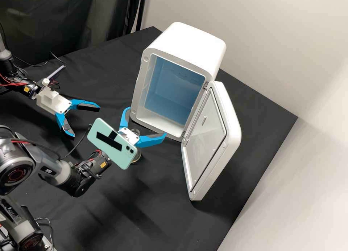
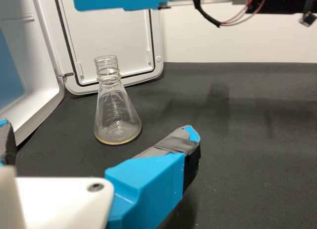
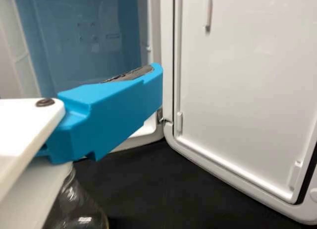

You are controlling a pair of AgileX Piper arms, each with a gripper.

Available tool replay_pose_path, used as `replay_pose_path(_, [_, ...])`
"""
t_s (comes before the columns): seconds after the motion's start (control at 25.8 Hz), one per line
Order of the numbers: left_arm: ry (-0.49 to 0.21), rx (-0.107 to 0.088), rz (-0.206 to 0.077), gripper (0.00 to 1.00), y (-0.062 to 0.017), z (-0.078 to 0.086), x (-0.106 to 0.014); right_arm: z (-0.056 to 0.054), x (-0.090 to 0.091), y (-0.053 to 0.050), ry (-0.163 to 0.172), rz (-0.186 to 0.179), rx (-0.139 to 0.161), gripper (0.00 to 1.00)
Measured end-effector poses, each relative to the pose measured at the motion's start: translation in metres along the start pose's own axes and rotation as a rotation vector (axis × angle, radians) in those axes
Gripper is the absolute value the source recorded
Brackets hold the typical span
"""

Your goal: Place the flask in the incubator

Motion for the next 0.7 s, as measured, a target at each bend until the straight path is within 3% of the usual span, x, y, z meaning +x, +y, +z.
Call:
replay_pose_path(0.15, [0.0,0.0,0.0,1.0,0.0,0.0,0.0,0.004,-0.013,-0.007,-0.014,-0.037,-0.007,1.0])
replay_pose_path(0.39, [0.0,-0.001,0.001,1.0,0.0002,0.0,0.0,-0.001,-0.025,-0.01,0.005,-0.052,-0.06,1.0])
replay_pose_path(0.5, [-0.001,-0.002,0.006,1.0,0.0018,0.001,-0.002,-0.01,-0.029,-0.013,0.05,-0.063,-0.075,1.0])
replay_pose_path(0.62, [-0.002,-0.001,0.009,1.0,0.0026,0.001,-0.003,-0.024,-0.033,-0.016,0.116,-0.07,-0.107,1.0])
replay_pose_path(0.7, [-0.003,-0.003,0.008,1.0,0.0026,0.001,-0.003,-0.031,-0.034,-0.017,0.147,-0.066,-0.099,1.0])
